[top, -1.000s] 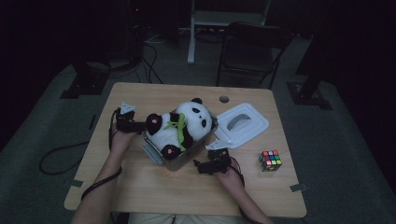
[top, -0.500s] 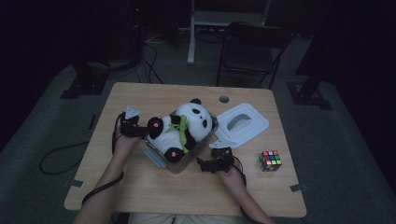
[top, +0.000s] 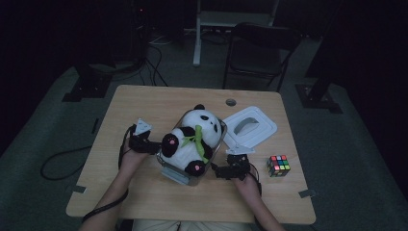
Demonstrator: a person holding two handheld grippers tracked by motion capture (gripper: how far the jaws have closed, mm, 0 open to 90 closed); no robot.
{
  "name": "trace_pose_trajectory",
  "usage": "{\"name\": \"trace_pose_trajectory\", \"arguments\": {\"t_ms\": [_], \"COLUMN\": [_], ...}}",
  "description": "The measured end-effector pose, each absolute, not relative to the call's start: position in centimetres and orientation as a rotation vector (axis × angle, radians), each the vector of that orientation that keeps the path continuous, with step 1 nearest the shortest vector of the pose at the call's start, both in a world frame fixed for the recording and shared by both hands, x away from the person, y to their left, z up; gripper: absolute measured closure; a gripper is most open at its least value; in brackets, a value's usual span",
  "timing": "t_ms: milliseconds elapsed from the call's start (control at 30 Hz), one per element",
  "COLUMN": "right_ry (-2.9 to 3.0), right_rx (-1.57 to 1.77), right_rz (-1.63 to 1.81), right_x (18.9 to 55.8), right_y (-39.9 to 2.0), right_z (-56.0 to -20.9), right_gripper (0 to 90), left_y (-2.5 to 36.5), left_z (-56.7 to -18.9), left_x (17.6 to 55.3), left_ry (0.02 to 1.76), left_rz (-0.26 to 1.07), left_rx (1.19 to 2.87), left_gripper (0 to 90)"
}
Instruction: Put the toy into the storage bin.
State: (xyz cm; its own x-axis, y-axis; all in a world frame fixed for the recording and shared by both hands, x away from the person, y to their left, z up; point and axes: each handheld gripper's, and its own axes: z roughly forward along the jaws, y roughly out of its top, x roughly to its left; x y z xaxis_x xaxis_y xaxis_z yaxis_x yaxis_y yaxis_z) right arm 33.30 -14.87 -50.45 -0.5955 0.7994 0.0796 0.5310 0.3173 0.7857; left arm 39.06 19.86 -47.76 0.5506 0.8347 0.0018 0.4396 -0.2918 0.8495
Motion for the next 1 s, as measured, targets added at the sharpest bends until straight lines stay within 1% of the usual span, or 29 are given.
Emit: {"name": "trace_pose_trajectory", "arguments": {"t_ms": [67,100,200,267,333,433,567,767,933,1000], "right_ry": [2.252,2.243,2.211,2.189,2.188,2.167,2.150,2.138,2.174,2.174], "right_rx": [1.208,1.210,1.236,1.250,1.260,1.267,1.286,1.303,1.281,1.278], "right_rz": [1.164,1.163,1.154,1.152,1.160,1.142,1.133,1.157,1.134,1.141], "right_x": [33.4,33.4,33.6,33.9,34.2,34.7,35.3,35.6,35.6,35.4], "right_y": [-15.3,-15.5,-15.8,-16.0,-16.1,-16.1,-15.9,-16.3,-16.4,-16.5], "right_z": [-50.5,-50.6,-50.6,-50.6,-50.5,-50.4,-50.3,-50.1,-50.4,-50.5], "right_gripper": [11.6,13.8,13.8,13.9,13.9,13.8,13.9,13.9,14.4,15.0], "left_y": [19.5,19.4,19.2,19.3,19.4,19.3,18.6,18.3,17.8,17.7], "left_z": [-47.8,-47.8,-48.0,-48.1,-48.2,-48.2,-48.0,-47.8,-47.6,-47.5], "left_x": [38.7,38.6,38.8,39.4,40.0,40.8,41.6,41.0,39.8,39.3], "left_ry": [1.020,1.019,1.027,1.046,1.060,1.079,1.072,1.041,1.011,1.003], "left_rz": [0.565,0.564,0.559,0.579,0.548,0.551,0.556,0.545,0.532,0.561], "left_rx": [1.929,1.931,1.929,1.939,1.929,1.919,1.945,1.950,1.967,1.978], "left_gripper": [0.7,0.7,0.7,0.8,0.7,0.7,0.7,0.8,0.8,0.8]}}
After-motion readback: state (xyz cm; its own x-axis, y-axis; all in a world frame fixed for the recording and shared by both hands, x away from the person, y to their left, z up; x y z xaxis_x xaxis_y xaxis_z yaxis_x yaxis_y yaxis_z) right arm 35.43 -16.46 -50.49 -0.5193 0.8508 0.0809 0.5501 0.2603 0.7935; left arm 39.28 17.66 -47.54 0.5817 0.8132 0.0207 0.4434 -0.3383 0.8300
